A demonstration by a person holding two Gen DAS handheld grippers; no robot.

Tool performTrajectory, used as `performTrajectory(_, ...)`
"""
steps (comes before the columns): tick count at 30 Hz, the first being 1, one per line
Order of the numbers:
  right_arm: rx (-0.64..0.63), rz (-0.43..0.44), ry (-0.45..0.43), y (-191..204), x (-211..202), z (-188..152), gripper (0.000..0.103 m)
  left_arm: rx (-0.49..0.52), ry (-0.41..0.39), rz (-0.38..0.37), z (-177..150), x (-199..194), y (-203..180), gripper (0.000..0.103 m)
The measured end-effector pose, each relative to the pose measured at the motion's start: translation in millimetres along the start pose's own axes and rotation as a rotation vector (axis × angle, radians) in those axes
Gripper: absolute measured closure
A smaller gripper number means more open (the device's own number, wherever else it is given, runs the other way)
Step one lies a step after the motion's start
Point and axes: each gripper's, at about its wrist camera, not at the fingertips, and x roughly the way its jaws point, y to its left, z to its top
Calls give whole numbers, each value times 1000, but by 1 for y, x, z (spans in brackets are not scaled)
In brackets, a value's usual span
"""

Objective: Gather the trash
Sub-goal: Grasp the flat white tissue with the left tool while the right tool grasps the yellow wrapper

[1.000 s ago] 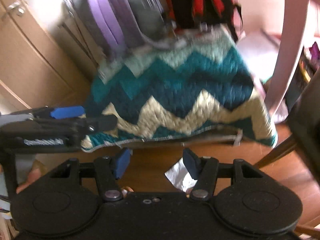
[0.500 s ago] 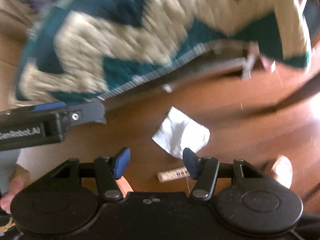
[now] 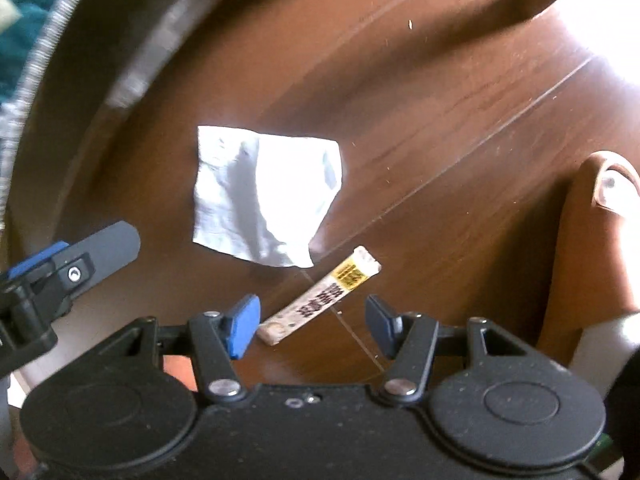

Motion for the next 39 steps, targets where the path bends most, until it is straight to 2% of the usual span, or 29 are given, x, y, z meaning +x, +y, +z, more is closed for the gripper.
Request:
performTrajectory(9,96,-32,98,-12,69,13,45,23,78,14,-2,73,-5,7)
performTrajectory(14,135,-52,106,-21,84,19,45,21,90,9,-1,97,-9,7)
performTrajectory(20,174,-33,118,-28,91,22,46,35,94,-4,1,113,-16,9)
performTrajectory(21,181,-34,119,-29,92,22,46,41,93,-5,1,114,-18,12)
performTrajectory(23,184,-41,114,-30,93,21,46,51,100,-9,1,119,-19,27)
performTrajectory(26,166,-68,113,-24,95,19,47,59,115,9,0,125,-20,42)
performTrajectory(30,153,-107,110,-11,99,19,53,50,112,4,-1,127,-17,46)
performTrajectory(31,155,-116,109,-10,99,19,59,47,109,2,-1,126,-16,46)
performTrajectory(33,158,-125,114,-6,98,19,68,41,105,8,-1,125,-15,54)
performTrajectory(35,155,-133,119,-5,99,19,73,35,99,19,0,123,-13,75)
performTrajectory(36,152,-136,121,-4,100,19,74,28,99,12,0,122,-11,80)
performTrajectory(37,144,-137,121,-4,100,19,76,16,102,5,2,122,-8,91)
performTrajectory(39,123,-144,108,4,101,21,79,3,107,4,3,120,-1,94)
